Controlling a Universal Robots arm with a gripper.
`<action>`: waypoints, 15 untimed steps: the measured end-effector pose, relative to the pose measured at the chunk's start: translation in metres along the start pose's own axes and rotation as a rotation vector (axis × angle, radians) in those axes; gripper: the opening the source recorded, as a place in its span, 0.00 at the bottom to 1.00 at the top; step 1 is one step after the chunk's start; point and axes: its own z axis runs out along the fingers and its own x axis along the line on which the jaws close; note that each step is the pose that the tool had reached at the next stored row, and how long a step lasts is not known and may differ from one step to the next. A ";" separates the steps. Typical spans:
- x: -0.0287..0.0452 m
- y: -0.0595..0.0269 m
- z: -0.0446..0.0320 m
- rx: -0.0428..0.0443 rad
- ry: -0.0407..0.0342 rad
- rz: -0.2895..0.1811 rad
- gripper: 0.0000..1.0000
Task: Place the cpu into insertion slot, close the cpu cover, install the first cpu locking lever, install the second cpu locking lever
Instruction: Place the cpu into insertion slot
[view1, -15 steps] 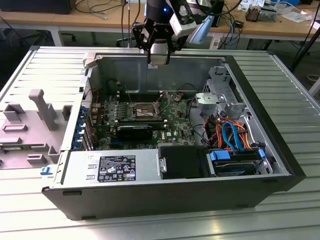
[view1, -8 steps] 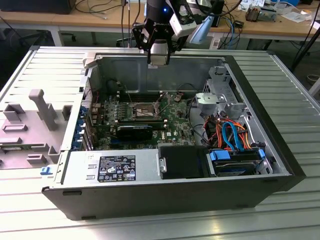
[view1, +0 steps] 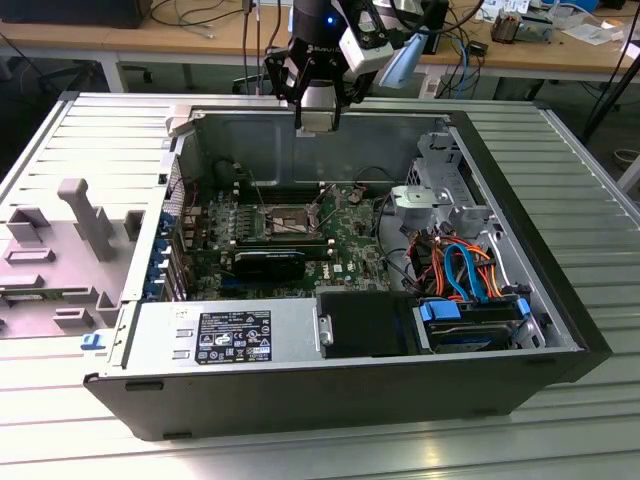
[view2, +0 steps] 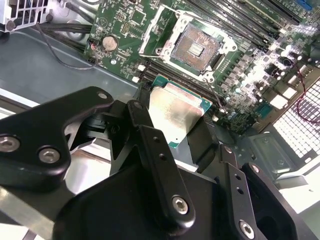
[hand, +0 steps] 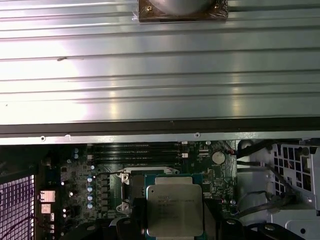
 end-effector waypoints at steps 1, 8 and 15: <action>0.0000 0.0000 0.0001 0.0011 0.0000 0.000 0.55; 0.0000 0.0000 0.0007 0.0089 -0.0002 0.000 0.55; 0.0000 0.0000 0.0011 0.0161 -0.0003 0.000 0.55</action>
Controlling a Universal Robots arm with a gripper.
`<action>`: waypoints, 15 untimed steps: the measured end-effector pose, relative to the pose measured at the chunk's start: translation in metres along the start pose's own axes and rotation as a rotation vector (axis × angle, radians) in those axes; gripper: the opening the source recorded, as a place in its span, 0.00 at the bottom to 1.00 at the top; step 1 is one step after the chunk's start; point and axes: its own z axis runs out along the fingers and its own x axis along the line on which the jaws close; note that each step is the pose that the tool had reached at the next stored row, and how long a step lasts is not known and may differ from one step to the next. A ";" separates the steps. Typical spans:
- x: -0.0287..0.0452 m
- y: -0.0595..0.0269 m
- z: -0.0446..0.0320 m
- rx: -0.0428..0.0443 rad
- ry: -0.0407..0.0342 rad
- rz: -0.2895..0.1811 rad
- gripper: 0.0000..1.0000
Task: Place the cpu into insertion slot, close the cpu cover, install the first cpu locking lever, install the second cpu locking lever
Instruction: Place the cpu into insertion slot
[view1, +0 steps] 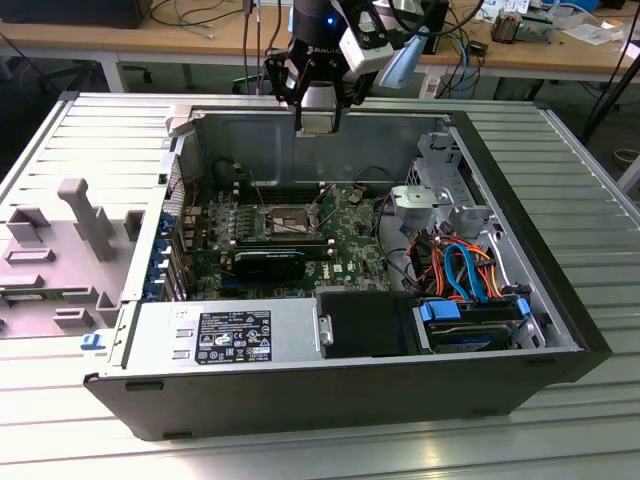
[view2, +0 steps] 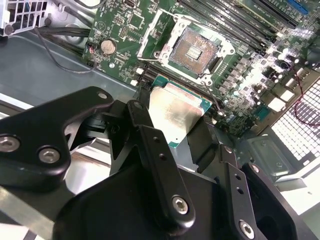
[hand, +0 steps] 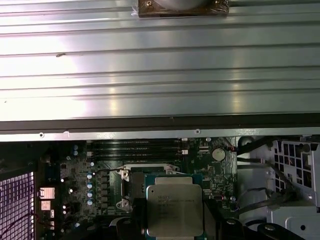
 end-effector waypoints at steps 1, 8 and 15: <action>0.0000 0.0000 0.0001 0.0012 -0.0001 0.000 0.55; 0.0000 0.0000 0.0006 0.0088 -0.0003 0.000 0.55; 0.0000 0.0000 0.0011 0.0152 -0.0004 0.000 0.55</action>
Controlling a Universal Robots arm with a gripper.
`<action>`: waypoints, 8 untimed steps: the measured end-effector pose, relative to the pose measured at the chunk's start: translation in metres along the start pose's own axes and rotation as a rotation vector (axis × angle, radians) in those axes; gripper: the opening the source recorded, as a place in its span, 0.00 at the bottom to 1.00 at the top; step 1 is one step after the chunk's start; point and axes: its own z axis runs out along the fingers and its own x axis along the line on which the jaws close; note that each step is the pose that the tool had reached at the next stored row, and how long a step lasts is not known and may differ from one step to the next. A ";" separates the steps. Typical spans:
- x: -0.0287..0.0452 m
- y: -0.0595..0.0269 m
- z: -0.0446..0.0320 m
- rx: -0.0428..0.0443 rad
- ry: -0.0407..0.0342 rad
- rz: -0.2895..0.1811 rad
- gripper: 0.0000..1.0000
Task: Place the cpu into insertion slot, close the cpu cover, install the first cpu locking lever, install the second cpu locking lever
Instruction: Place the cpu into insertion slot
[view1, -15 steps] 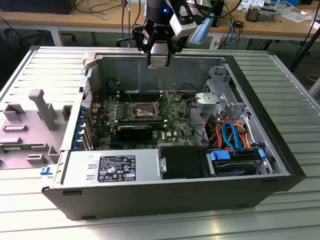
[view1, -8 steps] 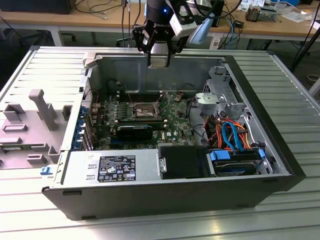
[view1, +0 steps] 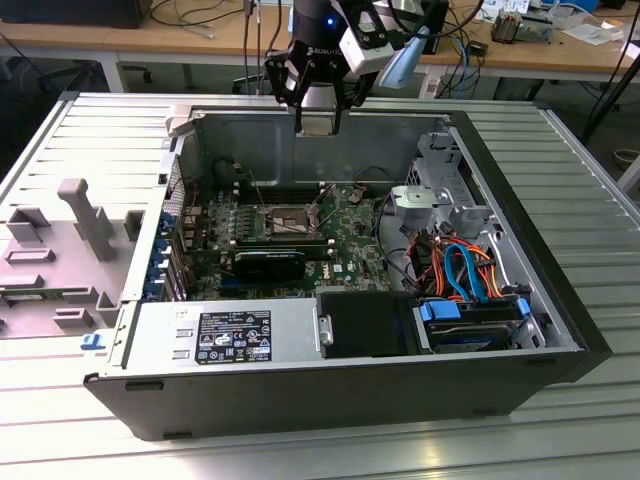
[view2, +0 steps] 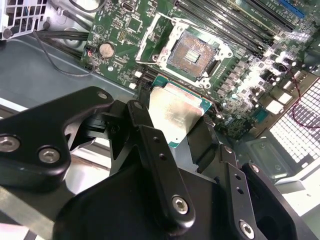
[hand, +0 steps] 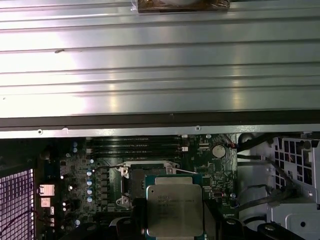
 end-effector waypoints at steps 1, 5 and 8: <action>0.0000 0.0000 0.0001 0.0012 0.0000 0.000 0.55; 0.0000 0.0000 0.0004 0.0045 -0.0001 0.000 0.55; 0.0000 0.0000 0.0006 0.0066 -0.0001 0.000 0.55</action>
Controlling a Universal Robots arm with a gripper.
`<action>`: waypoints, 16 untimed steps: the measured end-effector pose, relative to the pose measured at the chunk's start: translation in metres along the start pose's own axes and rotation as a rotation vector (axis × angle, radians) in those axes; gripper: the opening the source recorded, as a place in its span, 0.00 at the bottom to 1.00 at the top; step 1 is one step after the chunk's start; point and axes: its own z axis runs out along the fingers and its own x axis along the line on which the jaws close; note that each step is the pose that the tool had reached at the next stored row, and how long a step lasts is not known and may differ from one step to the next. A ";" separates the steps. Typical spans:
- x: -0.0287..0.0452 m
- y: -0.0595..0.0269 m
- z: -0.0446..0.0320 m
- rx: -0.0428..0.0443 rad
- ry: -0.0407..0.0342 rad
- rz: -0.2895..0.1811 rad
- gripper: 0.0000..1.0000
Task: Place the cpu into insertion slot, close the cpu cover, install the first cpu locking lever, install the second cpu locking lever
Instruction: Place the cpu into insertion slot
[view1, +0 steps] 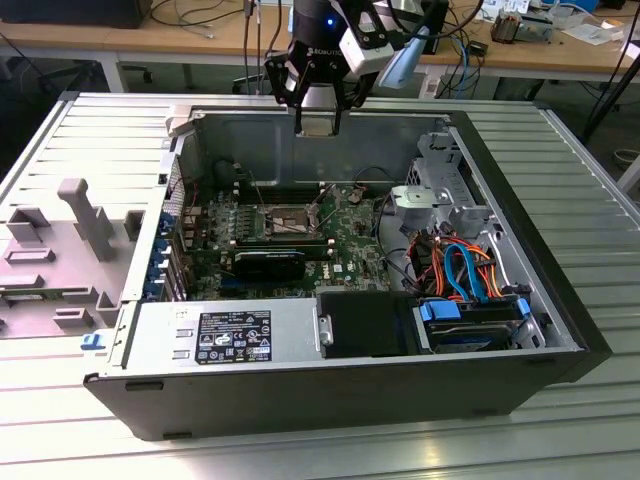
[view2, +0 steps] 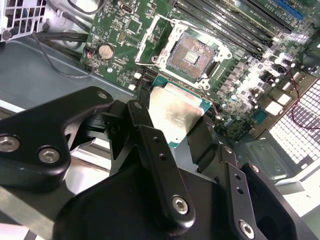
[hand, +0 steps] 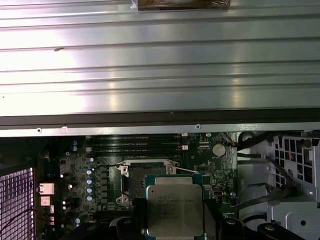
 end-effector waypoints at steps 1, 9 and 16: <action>0.0000 0.0000 0.0001 0.0006 0.0000 0.000 0.55; 0.0000 0.0000 0.0008 0.0067 -0.0003 0.000 0.55; 0.0000 0.0000 0.0013 0.0107 -0.0003 0.000 0.55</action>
